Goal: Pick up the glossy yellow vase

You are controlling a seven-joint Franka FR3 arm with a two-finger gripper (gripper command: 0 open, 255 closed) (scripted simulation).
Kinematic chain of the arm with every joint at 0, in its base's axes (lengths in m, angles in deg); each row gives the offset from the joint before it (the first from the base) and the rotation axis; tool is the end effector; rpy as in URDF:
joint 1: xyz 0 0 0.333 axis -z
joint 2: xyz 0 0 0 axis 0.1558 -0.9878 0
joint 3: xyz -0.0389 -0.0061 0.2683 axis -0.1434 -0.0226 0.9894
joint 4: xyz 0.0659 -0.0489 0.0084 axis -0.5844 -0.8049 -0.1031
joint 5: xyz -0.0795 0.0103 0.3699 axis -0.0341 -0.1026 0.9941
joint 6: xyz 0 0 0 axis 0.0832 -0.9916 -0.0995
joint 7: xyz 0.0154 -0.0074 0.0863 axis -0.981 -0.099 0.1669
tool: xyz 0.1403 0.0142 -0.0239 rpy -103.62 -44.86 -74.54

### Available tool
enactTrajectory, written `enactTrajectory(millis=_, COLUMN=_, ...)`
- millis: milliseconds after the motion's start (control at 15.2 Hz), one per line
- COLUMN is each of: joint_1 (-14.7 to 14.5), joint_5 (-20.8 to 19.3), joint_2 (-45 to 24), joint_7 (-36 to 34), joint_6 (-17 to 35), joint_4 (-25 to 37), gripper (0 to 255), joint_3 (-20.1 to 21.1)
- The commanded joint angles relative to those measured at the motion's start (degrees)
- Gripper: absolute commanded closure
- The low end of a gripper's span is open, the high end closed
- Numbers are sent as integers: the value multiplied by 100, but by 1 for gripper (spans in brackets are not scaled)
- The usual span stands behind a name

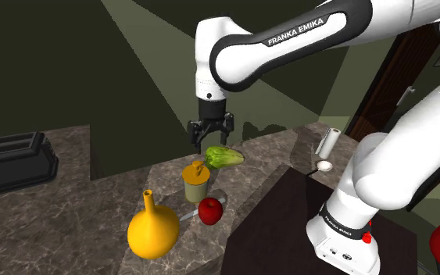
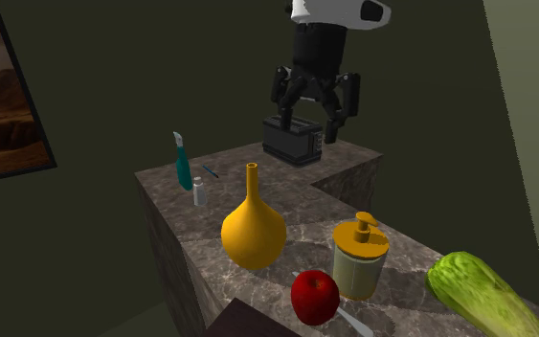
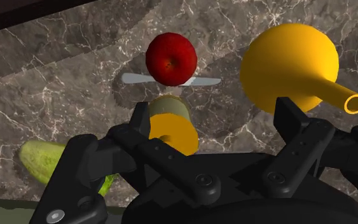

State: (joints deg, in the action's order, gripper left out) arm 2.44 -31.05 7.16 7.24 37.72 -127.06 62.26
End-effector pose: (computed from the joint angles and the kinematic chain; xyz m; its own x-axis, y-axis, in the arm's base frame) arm 0.4068 0.1904 0.3537 0.9700 -0.2222 -0.0982 -0.2249 -0.9742 -0.0169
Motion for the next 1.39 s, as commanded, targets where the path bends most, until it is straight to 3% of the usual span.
enactTrajectory(millis=0, joint_1=-40, joint_5=-54, joint_2=-444, joint_7=-264, joint_6=242, joint_4=194, gripper=0, joint_3=168)
enactTrajectory(millis=528, joint_1=-316, joint_5=-635, joint_2=-2217, joint_7=-1365, joint_6=811, joint_4=1292, gripper=0, joint_3=575)
enactTrajectory(millis=1056, joint_1=-923, joint_5=-1344, joint_2=-4027, joint_7=-2310, joint_6=901, joint_4=2853, gripper=0, joint_3=527)
enactTrajectory(millis=1320, joint_1=-962, joint_5=-1414, joint_2=-4211, joint_7=-2334, joint_6=1141, joint_4=2790, gripper=0, joint_3=479)
